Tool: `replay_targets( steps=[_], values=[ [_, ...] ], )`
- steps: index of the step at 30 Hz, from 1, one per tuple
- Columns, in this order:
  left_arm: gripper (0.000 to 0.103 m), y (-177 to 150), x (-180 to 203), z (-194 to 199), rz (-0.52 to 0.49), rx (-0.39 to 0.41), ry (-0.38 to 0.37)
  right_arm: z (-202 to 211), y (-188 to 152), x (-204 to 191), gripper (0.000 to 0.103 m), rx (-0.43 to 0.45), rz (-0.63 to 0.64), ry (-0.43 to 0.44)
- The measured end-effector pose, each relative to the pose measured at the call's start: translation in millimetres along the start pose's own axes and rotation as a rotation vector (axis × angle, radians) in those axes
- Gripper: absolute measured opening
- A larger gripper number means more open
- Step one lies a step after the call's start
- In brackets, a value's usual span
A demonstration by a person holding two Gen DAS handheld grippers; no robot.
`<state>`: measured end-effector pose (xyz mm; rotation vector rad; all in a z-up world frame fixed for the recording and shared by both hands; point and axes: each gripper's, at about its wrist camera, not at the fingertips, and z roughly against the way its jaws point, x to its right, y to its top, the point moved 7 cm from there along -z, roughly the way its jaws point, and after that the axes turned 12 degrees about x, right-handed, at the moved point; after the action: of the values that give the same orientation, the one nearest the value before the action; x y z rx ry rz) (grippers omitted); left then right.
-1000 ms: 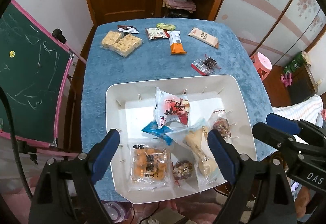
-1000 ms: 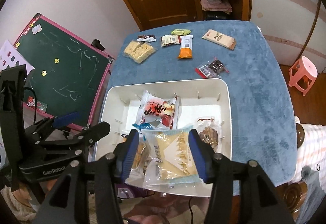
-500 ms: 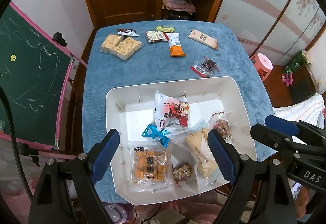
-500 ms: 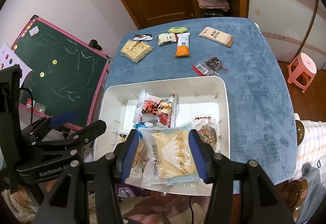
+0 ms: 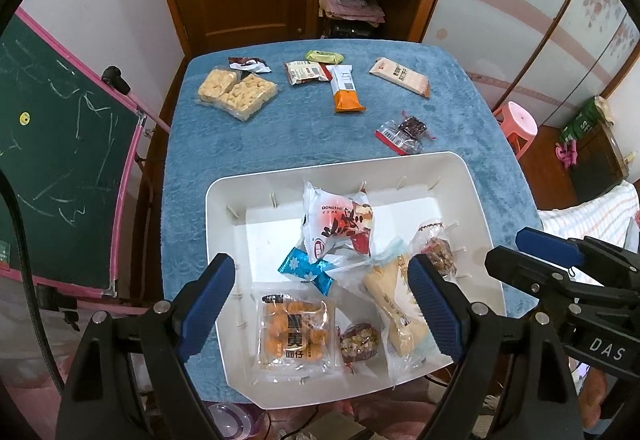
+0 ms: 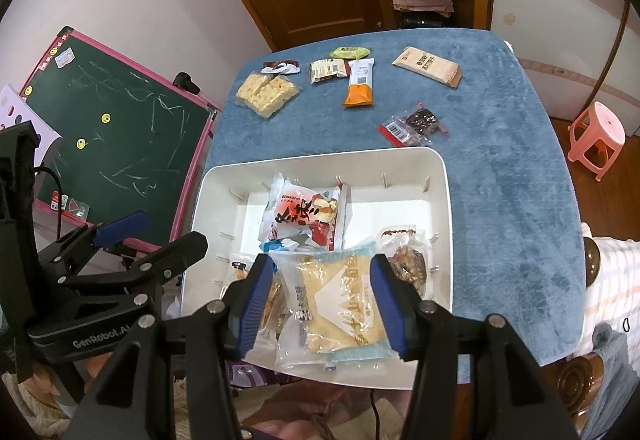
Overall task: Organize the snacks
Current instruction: 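Lift both open grippers from the tray toward the remaining snacks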
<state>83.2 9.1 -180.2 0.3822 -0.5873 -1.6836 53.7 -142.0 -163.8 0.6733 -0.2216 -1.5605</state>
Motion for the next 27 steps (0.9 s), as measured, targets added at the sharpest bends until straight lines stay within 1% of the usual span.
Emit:
replay_targets(
  steps=[7, 13, 16, 19, 24, 27],
  values=[
    [0.087, 17, 0, -10, -0.016, 0.004, 0.011, -8, 9, 8, 0.051, -0.008, -0.01, 0.0],
    [0.087, 42, 0, -22, 0.005, 0.01, 0.003, -14, 30, 24, 0.051, 0.021, -0.013, -0.029],
    [0.087, 66, 4, -26, -0.005, 0.041, 0.012, -12, 54, 34, 0.051, 0.065, 0.0, -0.046],
    [0.087, 101, 10, -32, -0.021, 0.087, 0.017, -11, 81, 44, 0.051, 0.108, 0.027, -0.063],
    [0.087, 159, 20, -45, -0.03, 0.161, 0.014, -13, 135, 59, 0.051, 0.184, 0.099, -0.076],
    [0.087, 187, 27, -56, -0.031, 0.181, 0.005, -21, 164, 66, 0.051, 0.211, 0.143, -0.079]
  ],
)
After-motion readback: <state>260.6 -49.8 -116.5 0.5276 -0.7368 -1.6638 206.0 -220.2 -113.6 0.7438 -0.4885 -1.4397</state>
